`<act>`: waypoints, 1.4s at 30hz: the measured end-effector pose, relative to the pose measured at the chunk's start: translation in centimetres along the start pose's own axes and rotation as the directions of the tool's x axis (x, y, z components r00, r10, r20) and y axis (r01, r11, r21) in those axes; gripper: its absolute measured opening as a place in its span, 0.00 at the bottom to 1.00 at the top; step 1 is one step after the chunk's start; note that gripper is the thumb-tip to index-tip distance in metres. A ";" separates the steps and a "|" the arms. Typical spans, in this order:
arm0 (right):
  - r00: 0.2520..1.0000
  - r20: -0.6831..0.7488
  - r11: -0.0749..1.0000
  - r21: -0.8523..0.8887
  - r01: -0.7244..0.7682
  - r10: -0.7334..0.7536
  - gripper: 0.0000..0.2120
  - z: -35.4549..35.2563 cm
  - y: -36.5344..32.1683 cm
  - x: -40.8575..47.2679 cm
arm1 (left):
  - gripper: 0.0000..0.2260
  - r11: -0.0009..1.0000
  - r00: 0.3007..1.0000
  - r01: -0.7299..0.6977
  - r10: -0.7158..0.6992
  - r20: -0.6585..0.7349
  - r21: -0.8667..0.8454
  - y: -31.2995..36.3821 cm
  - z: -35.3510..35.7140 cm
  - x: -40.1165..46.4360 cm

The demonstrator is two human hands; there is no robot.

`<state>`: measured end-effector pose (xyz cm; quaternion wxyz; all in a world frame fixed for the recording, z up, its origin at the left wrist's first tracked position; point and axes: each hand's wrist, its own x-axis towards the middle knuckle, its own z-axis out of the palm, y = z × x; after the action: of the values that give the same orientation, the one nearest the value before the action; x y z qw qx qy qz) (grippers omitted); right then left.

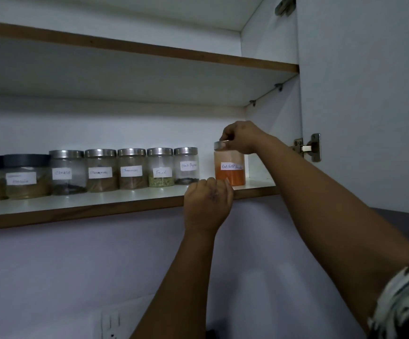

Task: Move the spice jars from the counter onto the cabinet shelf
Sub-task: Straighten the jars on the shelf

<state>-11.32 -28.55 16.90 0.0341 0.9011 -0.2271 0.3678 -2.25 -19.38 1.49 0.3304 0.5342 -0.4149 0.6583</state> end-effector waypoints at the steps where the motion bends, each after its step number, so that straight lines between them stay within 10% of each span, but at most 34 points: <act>1: 1.000 0.006 0.998 -0.055 0.003 -0.003 0.13 0.8 0.0 0.8 | 0.15 1.000 1.000 -0.016 0.016 -0.008 0.008 -0.1 0.1 -0.1; 34: 0.999 0.043 0.959 0.281 -0.029 0.018 0.15 10.2 3.7 8.7 | 0.14 0.995 0.994 -0.069 0.074 -0.077 0.070 -0.7 1.1 -0.7; 42: 0.922 -0.347 0.892 0.453 0.005 0.171 0.21 8.6 3.1 6.9 | 0.13 0.993 0.995 -0.094 0.097 -0.036 0.070 -1.0 1.2 -0.5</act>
<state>-2.80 -35.91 15.01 -0.1460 0.7862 -0.1651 0.5774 -0.75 -20.01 1.25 0.2883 0.5115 -0.4108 0.6975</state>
